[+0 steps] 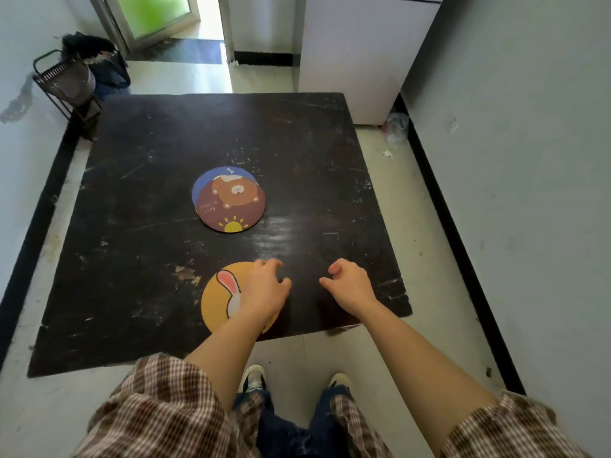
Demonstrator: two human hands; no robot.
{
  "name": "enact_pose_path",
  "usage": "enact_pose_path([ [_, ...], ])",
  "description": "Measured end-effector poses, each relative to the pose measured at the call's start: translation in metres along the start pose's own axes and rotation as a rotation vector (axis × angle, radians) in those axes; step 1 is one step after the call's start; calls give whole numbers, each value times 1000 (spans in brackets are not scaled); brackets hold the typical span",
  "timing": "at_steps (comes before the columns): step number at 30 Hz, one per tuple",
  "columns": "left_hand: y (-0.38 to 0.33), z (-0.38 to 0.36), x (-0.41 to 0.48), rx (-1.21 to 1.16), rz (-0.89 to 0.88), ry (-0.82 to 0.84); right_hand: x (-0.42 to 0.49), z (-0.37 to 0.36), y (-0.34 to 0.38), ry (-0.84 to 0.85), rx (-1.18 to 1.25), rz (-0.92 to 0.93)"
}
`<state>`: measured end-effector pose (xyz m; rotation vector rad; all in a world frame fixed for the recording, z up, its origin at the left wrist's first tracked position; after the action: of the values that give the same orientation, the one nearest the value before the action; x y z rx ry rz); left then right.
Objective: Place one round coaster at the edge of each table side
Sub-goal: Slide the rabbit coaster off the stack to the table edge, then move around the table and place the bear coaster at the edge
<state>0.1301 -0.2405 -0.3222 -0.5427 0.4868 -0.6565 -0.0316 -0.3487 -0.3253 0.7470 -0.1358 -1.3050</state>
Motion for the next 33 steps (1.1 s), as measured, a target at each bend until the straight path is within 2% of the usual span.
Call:
enact_pose_path([
  [3,-37,-21,3,46,-51,-18,18,28,-16,-16,-43,38],
  [7,-87,-56,5,21,-29,-78,49,69,-42,-6,-103,119],
  [12,-140,-107,-13,-61,139,-204,83,116,-85,68,-152,239],
  [17,-183,-141,-26,-67,207,-224,113,152,-111,119,-224,341],
  [23,-206,-145,-6,-61,299,-304,159,154,-92,197,-288,488],
  [33,-185,-120,76,-82,476,-506,240,104,-7,315,-444,801],
])
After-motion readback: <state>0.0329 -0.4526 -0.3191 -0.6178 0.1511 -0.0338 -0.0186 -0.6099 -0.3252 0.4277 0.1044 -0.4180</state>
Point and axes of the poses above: each hand's wrist, its own x-axis towards the middle knuckle, its own z-axis out of the back of the hand, y = z × x, the point moved 9 cm from there along x, towards the middle knuckle, and after that the axes turned 11 degrees about -y, right-handed, at the moved point
